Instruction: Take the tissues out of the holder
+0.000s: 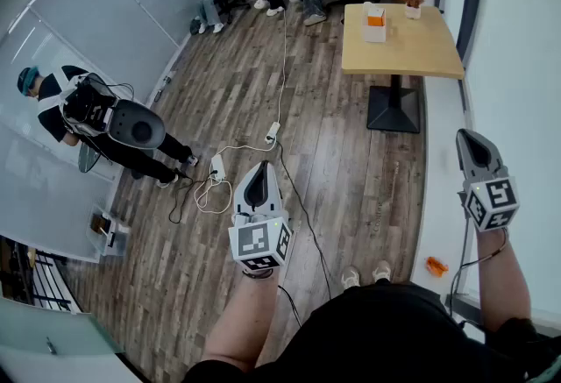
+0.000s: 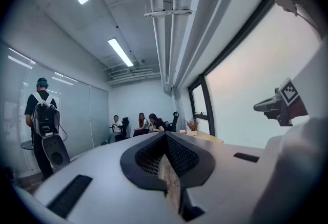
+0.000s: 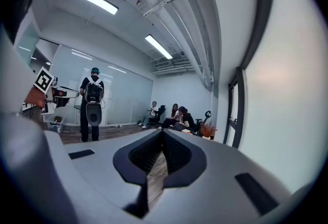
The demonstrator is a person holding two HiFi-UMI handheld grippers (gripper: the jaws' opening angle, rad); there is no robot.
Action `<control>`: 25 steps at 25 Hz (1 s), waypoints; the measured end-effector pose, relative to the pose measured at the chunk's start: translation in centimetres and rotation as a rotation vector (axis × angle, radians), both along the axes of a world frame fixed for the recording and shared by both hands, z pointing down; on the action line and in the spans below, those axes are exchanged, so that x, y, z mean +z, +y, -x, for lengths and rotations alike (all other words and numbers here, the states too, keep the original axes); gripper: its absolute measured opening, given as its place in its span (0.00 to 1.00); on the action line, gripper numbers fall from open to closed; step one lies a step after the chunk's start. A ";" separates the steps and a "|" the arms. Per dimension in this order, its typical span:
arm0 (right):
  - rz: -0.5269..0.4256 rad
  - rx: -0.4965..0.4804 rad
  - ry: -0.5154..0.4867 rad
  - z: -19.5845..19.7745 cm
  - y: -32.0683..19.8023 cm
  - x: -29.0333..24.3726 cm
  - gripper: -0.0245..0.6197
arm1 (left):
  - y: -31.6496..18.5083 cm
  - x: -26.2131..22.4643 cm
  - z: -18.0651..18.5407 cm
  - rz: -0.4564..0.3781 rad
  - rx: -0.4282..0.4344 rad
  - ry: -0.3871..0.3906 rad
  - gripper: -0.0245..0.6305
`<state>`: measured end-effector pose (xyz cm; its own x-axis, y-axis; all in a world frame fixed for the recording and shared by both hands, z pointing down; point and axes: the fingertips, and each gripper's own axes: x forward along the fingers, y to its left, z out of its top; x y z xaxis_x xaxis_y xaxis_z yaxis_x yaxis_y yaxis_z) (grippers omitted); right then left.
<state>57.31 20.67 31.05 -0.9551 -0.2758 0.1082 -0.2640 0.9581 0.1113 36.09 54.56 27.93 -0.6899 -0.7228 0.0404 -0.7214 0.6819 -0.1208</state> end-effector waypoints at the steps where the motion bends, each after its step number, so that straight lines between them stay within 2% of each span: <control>1: 0.000 0.000 -0.001 -0.1 -0.1 0.0 0.05 | -0.3 -0.1 -0.1 0.002 0.003 -0.001 0.04; 8: 0.008 -0.020 -0.001 -0.3 -1.2 0.5 0.05 | -1.8 -0.5 -0.9 0.016 0.006 -0.020 0.04; 15: 0.106 -0.116 0.028 1.7 -2.0 3.2 0.05 | -3.6 1.5 -1.6 0.068 0.010 -0.027 0.04; 20: 0.123 -0.138 0.043 4.5 -3.5 6.1 0.05 | -3.8 3.8 1.4 0.055 -0.033 -0.025 0.04; 25: 0.151 -0.108 0.052 8.5 -5.7 5.9 0.05 | -5.2 3.9 7.1 0.039 -0.043 -0.003 0.04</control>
